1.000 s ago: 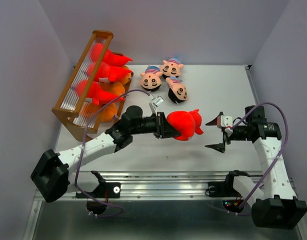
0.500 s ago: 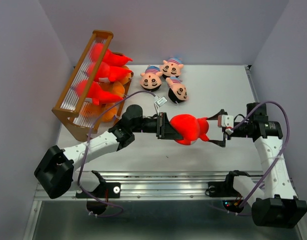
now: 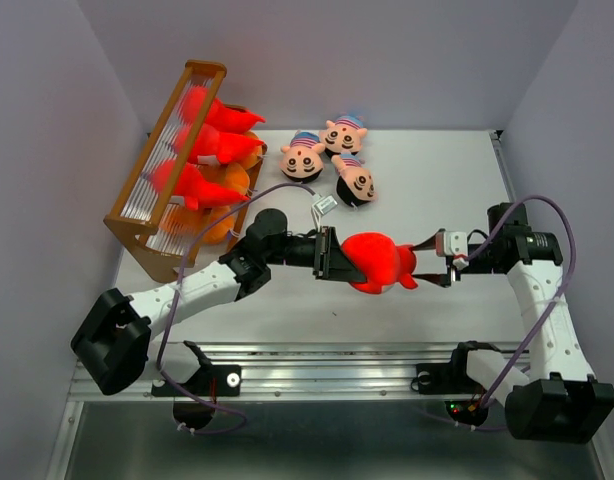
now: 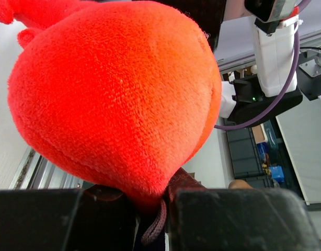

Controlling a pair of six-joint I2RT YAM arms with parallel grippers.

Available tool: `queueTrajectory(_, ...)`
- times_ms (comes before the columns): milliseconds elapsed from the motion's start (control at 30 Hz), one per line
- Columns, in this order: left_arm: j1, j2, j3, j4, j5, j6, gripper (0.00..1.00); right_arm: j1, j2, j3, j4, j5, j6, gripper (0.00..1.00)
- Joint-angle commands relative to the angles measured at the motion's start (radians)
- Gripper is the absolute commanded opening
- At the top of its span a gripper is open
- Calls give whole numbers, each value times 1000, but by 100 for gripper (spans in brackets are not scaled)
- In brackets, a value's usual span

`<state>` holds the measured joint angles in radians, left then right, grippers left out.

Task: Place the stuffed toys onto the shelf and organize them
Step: Pass the stuffed toy from the left arm to the right

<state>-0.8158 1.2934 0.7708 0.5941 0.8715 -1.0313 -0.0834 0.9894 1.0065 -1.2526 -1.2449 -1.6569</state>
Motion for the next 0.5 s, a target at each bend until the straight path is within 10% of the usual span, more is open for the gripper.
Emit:
queueTrajectory(0, 1, -8, 59, 75, 27, -4, 0, 10, 28, 32, -136, -34, -139, 46)
queueTrajectory(200, 1, -11, 62, 75, 15, -9, 0, 19, 25, 10, -97, -80, -86, 35)
queueTrajectory(267, 1, -16, 61, 75, 6, -10, 0, 19, 28, 21, -79, -105, -19, 7)
queueTrajectory(333, 1, -28, 62, 75, -5, -12, 0, 19, 31, 29, -68, -122, 14, 1)
queueTrajectory(467, 16, -74, 82, 18, -64, 31, 21, 19, 11, 37, 11, -139, 196, 1)
